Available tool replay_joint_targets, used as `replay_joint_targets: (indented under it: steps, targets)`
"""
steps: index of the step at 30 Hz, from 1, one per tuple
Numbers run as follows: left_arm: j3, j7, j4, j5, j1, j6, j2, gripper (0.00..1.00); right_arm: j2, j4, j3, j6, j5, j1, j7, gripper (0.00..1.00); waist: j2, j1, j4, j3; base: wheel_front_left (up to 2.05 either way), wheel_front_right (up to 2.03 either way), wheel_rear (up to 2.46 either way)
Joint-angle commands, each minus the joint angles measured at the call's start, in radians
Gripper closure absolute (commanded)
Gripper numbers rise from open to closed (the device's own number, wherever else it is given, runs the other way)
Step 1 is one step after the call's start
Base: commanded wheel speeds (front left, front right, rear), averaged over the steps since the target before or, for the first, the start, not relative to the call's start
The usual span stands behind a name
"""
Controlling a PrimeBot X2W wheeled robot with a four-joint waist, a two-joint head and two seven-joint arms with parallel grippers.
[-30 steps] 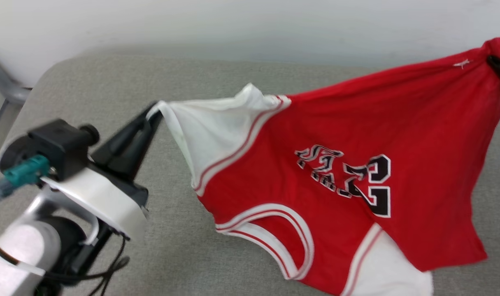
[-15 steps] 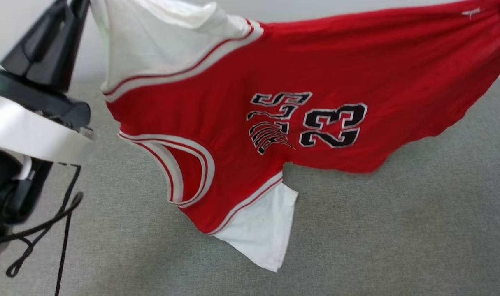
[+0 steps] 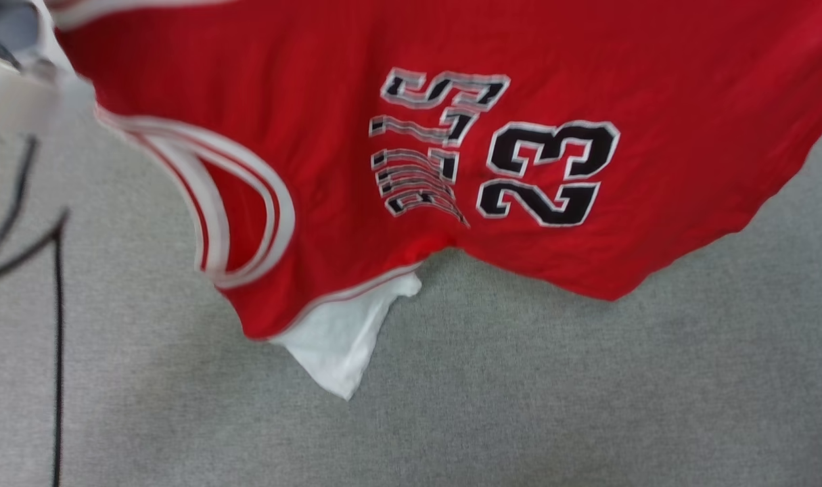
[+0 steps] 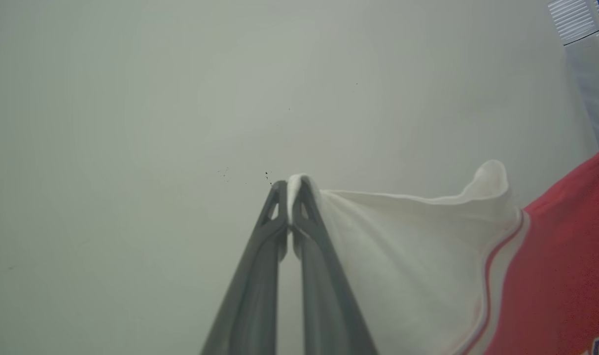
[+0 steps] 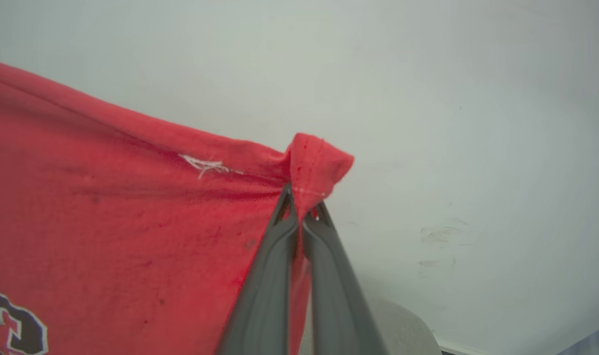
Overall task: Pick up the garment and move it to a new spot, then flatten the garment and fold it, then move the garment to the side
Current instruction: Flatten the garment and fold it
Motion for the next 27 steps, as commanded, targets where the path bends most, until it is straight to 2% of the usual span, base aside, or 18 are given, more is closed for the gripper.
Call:
replay_joint_targets:
  steps: [1,9,16,20,27]
  targets:
    - [0.005,0.01,0.018,0.005,-0.043,-0.017,0.006,1.0,0.005,-0.005,-0.01,-0.001,-0.008,-0.029,-0.003,1.0,0.0,0.0,-0.007,0.051,0.0,0.0,0.0]
    - [-0.005,0.047,0.183,0.043,-0.318,-0.146,0.018,1.0,-0.001,0.041,-0.024,-0.001,-0.052,-0.185,-0.052,1.0,0.0,0.0,-0.01,0.218,0.0,0.0,0.0]
    - [-0.05,0.019,0.436,0.135,-0.627,-0.25,-0.039,1.0,0.018,0.179,-0.014,-0.002,-0.125,-0.411,-0.149,1.0,0.0,0.0,-0.003,0.373,0.0,0.0,0.0]
    - [-0.088,-0.035,0.608,0.209,-0.834,-0.28,-0.092,1.0,0.038,0.302,0.019,-0.002,-0.179,-0.557,-0.237,1.0,0.0,0.0,-0.005,0.441,0.0,0.0,0.0]
    - [-0.172,-0.191,0.884,0.33,-1.116,-0.302,-0.163,1.0,0.11,0.555,0.027,-0.002,-0.235,-0.775,-0.386,1.0,0.0,0.0,-0.009,0.513,0.0,0.0,0.0]
